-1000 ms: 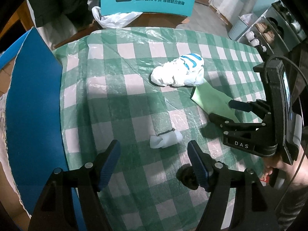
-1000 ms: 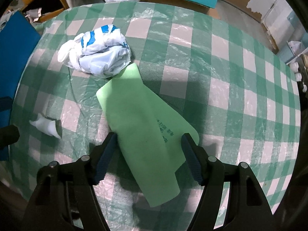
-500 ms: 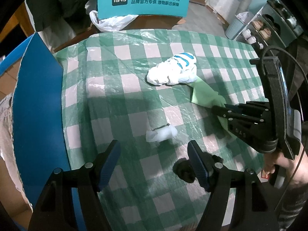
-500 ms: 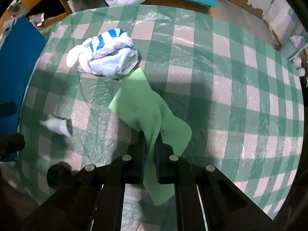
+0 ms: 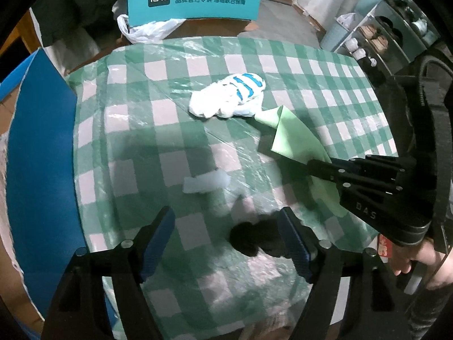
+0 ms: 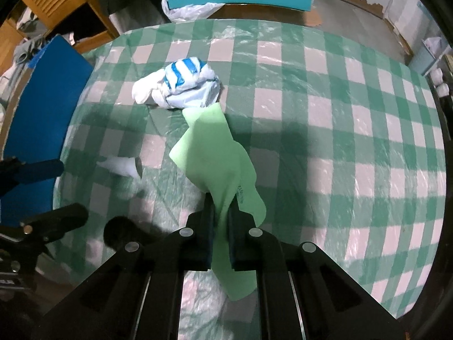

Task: Organize soft objects
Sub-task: 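Lift the green sheet with the right tool while the left tool grasps the black fuzzy glove, then carry the green sheet with the right tool while the left tool carries the black glove to the box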

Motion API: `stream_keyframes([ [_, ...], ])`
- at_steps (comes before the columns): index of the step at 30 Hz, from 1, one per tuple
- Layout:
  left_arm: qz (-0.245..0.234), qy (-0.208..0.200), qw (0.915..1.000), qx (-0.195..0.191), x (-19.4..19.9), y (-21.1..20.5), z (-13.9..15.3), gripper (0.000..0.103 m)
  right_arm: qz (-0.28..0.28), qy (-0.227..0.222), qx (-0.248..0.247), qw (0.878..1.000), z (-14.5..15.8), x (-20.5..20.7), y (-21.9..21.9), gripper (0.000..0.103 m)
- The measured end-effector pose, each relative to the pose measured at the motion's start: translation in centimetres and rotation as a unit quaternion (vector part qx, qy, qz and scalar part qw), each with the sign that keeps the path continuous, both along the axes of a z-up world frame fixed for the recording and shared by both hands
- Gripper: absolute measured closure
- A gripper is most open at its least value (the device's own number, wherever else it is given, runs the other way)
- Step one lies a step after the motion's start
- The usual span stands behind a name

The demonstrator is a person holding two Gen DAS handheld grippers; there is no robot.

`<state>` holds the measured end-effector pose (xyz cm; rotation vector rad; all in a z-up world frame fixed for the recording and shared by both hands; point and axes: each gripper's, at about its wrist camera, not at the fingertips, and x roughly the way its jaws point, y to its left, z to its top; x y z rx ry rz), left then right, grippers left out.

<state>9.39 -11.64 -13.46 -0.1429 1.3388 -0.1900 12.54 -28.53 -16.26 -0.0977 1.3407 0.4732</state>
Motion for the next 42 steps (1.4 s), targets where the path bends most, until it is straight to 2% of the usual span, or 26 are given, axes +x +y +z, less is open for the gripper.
stream_keyframes([
  [15, -0.032, 0.023, 0.9989, -0.025, -1.8, -4.3, -1.4, 0.022, -0.028, 0.001, 0.018, 0.999, 2.0, -2.4, -2.7, 0.096],
  [24, -0.060, 0.040, 0.9974, 0.003, -2.4, -6.8, -3.8, 0.022, -0.046, 0.002, 0.022, 0.999, 2.3, -2.5, -4.4, 0.095],
  [28, -0.065, 0.036, 0.9971, 0.016, -2.2, -7.2, -4.3, 0.022, -0.045, 0.002, 0.024, 0.999, 2.3, -2.4, -4.3, 0.095],
  [30, -0.071, 0.032, 0.9967, 0.026, -2.2, -7.4, -4.5, 0.025, -0.045, 0.002, 0.024, 0.999, 2.3, -2.4, -4.3, 0.095],
  [32, -0.078, 0.031, 0.9957, 0.038, -2.3, -7.6, -4.9, 0.037, -0.045, 0.002, 0.024, 0.999, 2.3, -2.4, -4.2, 0.095],
  [34, -0.080, 0.025, 0.9957, 0.039, -2.4, -7.5, -4.9, 0.040, -0.045, 0.003, 0.024, 0.999, 2.3, -2.4, -4.2, 0.095],
  [35, -0.082, 0.023, 0.9956, 0.040, -2.4, -7.6, -4.9, 0.046, -0.045, 0.003, 0.024, 0.999, 2.3, -2.4, -4.2, 0.095],
  [42, -0.086, 0.016, 0.9952, 0.043, -2.4, -7.2, -4.6, 0.052, -0.043, 0.002, 0.024, 0.999, 2.4, -2.5, -4.0, 0.095],
])
